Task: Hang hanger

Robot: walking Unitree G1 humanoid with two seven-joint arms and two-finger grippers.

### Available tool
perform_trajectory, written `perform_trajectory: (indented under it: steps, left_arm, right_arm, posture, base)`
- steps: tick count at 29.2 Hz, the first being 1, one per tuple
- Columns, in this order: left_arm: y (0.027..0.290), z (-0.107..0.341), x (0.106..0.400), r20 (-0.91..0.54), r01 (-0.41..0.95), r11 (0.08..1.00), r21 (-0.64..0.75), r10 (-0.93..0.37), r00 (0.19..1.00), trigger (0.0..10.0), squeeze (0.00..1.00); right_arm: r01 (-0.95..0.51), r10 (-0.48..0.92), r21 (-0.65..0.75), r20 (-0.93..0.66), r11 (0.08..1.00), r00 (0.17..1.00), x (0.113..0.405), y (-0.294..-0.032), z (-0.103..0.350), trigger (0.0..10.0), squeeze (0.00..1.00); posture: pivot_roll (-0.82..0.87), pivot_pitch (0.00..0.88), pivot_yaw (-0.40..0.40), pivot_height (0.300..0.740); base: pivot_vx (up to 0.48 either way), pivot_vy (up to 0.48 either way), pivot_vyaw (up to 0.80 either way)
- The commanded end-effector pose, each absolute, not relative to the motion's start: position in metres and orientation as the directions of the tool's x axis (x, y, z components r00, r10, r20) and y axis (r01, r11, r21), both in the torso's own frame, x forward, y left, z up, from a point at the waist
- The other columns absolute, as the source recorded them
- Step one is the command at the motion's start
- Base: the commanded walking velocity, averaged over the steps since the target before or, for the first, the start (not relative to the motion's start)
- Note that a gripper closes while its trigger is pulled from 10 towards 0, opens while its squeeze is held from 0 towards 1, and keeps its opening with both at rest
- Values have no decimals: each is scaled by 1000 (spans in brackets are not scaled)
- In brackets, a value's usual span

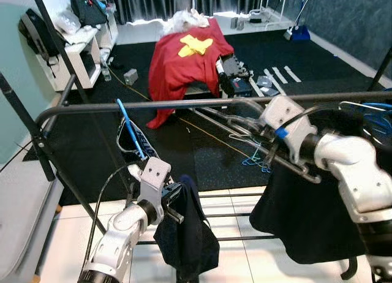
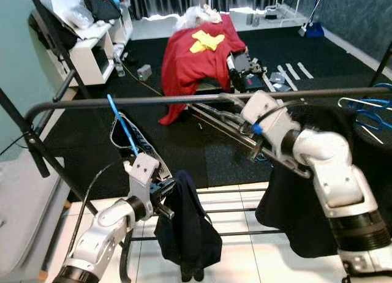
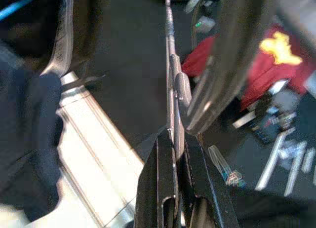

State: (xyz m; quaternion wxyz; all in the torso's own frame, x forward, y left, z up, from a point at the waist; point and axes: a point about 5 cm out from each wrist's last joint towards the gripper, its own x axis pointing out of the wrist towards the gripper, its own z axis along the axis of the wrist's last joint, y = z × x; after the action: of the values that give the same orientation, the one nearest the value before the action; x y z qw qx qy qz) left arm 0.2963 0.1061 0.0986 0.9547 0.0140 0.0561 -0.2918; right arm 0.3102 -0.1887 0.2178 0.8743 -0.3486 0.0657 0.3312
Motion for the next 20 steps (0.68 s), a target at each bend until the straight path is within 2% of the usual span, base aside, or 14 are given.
perform_trajectory:
  steps: [1,3,6,7,8,9,10,11,12,15,20]
  left_arm:
    - [112,99,298,-113,559,829,18,-553,825,10000,0]
    - [116,94,297,-130,541,841,13,-535,835,10000,0]
    - [118,93,296,-133,531,847,9,-526,840,10000,0]
    - [123,89,295,-135,494,870,-8,-490,861,10000,0]
    - [123,89,295,-135,494,870,-8,-490,861,10000,0]
    - [128,85,291,-135,454,890,-44,-456,880,10000,0]
    - [131,81,288,-138,428,901,-69,-434,891,10000,0]
    - [131,81,288,-138,428,901,-69,-434,891,10000,0]
    - [133,78,285,-145,421,904,-71,-426,893,10000,0]
    - [126,72,278,-179,491,871,-9,-485,856,10000,0]
    - [126,79,283,-140,463,886,-32,-463,875,10000,0]
  right_arm:
    - [-653,535,-547,-386,523,752,306,-181,204,0,0]
    - [-696,510,-412,-478,589,715,291,-179,157,0,0]
    - [-699,503,-368,-500,614,705,287,-179,145,0,0]
    - [-643,451,-309,-508,700,734,284,-185,121,0,0]
    - [-643,451,-309,-508,700,734,284,-185,121,0,0]
    - [-525,340,-305,-493,794,801,285,-195,98,6078,0]
    - [-431,245,-316,-486,845,839,283,-203,79,10000,0]
    - [-431,245,-316,-486,845,839,283,-203,79,10000,0]
    - [-343,172,-303,-472,889,864,280,-207,66,10000,0]
    - [-100,42,-108,-445,989,895,272,-210,42,10000,0]
    - [-29,16,-26,-410,999,912,271,-207,42,10000,0]
  posture:
    - [-100,41,90,740]
    - [-89,45,77,740]
    - [-89,45,77,740]
    - [-71,45,66,740]
    - [-71,45,66,740]
    - [-64,38,72,740]
    - [-58,31,81,740]
    - [-58,31,81,740]
    - [-56,30,81,740]
    - [-24,31,63,740]
    - [-29,38,42,740]
  base:
    - [0,0,0]
    - [0,0,0]
    - [0,0,0]
    - [0,0,0]
    - [0,0,0]
    - [0,0,0]
    - [0,0,0]
    - [0,0,0]
    - [0,0,0]
    - [0,0,0]
    - [0,0,0]
